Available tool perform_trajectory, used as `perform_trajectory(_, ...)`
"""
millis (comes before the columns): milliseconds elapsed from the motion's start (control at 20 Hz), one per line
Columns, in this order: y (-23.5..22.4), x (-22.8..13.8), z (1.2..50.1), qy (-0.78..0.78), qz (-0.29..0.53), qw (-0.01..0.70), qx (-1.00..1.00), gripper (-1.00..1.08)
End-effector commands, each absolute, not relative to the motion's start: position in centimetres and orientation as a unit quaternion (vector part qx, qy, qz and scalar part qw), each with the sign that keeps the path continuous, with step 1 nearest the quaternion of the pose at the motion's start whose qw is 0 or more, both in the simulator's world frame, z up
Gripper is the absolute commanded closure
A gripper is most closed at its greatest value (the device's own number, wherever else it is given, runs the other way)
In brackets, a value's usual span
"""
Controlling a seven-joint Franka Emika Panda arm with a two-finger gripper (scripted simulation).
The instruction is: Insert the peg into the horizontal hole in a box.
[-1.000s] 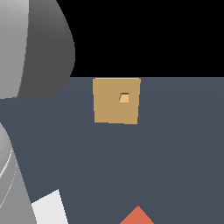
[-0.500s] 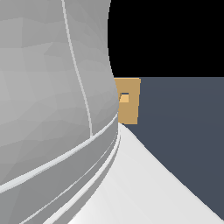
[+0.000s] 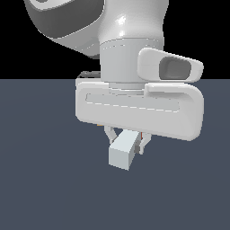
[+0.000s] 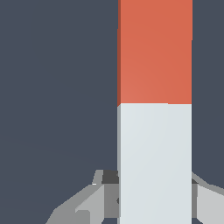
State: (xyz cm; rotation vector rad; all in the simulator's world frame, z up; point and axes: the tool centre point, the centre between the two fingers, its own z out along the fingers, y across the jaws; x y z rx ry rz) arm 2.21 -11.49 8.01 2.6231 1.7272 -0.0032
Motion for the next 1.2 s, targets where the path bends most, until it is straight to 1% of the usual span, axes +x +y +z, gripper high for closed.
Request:
perform_trajectory(0,-7.7,2.9,9.3,0.592,-0.001,0.001,0.806,1.08)
perform_trajectory(200,-3.3,3.0,10.7,0.636,0.0,0.001,0.772,1.08)
perform_trajectory(400,-1.2,2.9,11.3,0.657,0.0,0.0,0.754,1.08)
perform_trajectory(1150,-1.0,2.8,11.3,0.659,0.0,0.0,0.752,1.08)
